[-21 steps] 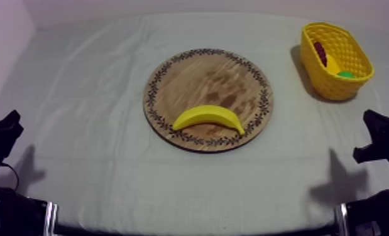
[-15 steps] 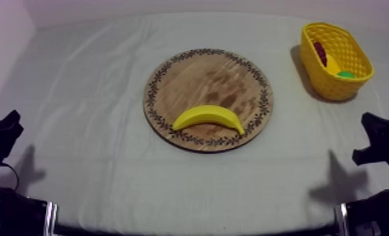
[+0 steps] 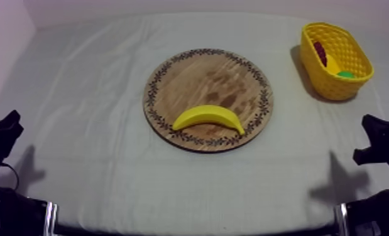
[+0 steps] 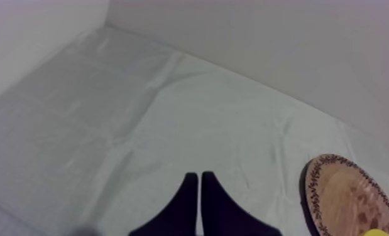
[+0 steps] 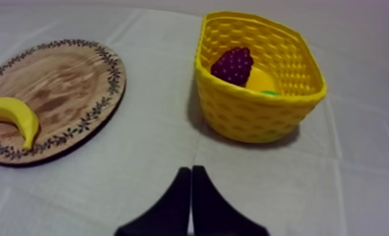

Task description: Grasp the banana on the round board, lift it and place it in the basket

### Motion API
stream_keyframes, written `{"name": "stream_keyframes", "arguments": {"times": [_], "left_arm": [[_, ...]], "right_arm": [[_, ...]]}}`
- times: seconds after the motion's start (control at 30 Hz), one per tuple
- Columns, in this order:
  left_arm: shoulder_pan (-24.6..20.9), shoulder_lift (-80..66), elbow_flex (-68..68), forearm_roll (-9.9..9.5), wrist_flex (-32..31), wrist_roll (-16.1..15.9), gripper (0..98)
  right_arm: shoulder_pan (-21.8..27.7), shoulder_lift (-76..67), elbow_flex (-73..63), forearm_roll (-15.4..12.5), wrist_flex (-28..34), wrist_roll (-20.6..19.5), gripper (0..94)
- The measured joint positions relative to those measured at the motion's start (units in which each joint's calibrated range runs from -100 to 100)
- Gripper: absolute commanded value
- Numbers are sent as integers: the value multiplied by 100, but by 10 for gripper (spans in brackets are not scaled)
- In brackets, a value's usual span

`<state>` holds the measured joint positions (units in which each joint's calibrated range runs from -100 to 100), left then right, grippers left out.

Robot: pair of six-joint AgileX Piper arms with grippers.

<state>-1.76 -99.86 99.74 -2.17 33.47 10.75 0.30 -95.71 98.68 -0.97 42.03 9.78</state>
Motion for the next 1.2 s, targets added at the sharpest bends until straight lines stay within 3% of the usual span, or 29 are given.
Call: {"name": "stream_keyframes", "arguments": {"times": [0.3, 0.6, 0.73, 1.2], "left_arm": [[0, 0, 0, 0, 0, 0, 1], [0, 0, 0, 0, 0, 0, 1], [0, 0, 0, 0, 0, 0, 1], [0, 0, 0, 0, 0, 0, 1]], "right_arm": [[-191, 46, -533, -355, 523, 552, 4], [-917, 1432, -2130, -276, 832, 551, 6], [-1403, 2283, -3010, -51, 1126, 376, 6], [-3837, 6044, -4724, 1457, 974, -1010, 8]]}}
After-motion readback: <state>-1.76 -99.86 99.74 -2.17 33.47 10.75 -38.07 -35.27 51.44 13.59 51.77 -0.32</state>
